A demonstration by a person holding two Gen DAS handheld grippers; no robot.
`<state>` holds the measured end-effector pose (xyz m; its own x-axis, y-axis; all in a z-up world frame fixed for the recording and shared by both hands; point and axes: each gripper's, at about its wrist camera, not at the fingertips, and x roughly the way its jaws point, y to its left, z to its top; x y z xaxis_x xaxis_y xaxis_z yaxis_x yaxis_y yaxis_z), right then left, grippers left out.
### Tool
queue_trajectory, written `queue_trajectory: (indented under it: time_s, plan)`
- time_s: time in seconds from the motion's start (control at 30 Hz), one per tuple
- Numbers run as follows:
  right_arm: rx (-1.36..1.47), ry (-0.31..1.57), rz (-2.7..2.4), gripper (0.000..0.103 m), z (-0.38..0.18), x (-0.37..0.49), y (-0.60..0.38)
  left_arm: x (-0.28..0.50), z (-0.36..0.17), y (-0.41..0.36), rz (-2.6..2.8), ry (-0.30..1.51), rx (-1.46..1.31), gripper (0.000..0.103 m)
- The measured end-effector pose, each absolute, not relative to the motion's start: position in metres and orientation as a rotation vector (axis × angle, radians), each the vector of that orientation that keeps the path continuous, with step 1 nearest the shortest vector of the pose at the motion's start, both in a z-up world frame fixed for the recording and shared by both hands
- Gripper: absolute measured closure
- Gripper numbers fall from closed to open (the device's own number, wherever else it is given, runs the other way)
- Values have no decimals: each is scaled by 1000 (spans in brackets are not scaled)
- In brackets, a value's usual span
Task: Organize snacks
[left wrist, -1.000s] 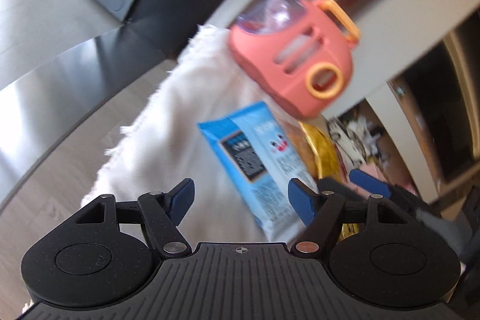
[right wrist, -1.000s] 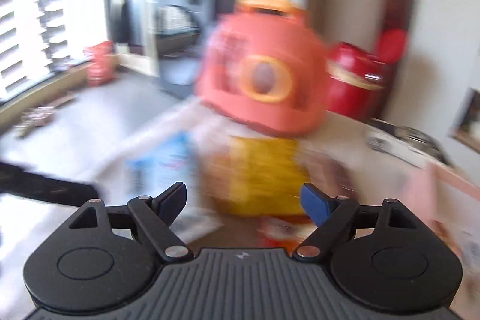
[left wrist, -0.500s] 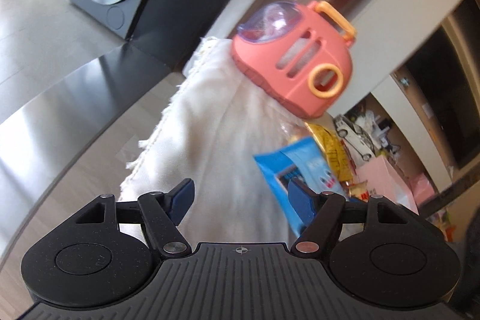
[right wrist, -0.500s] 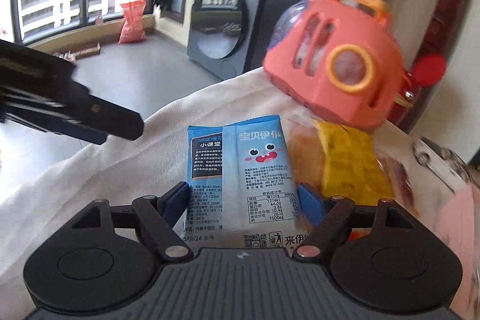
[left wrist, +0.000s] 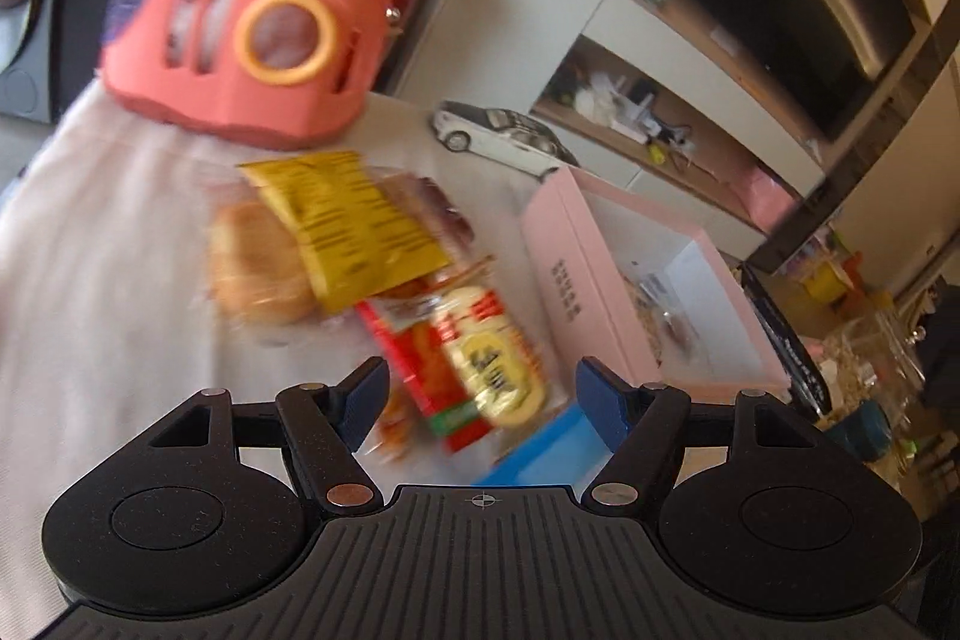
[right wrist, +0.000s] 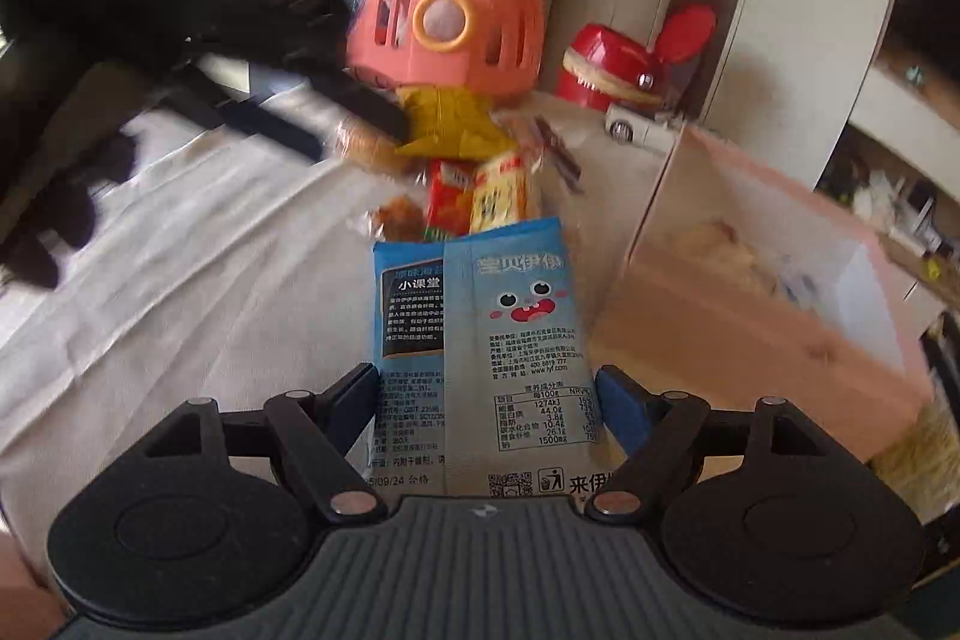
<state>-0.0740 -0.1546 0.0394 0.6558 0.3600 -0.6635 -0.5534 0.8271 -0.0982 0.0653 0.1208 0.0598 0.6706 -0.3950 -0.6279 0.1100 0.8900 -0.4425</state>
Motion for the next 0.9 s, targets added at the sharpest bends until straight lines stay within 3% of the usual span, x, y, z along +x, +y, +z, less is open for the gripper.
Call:
queue_trajectory:
  time_s: [0.2,0.3,0.47,0.9]
  plan:
    - [-246,688,530,19,26,-76,-162,109,31,78,-220,879,-309,30]
    - [-222,696,529,18,19,-75,-167,109,29,66,-227,870,-239,51]
    - [-200,689,527,17,18,-72,-171,86,33,84,-248,856,-204,58]
    - [-218,691,488,16,23,-75,-161,-8,46,156,-94,892,-78,58]
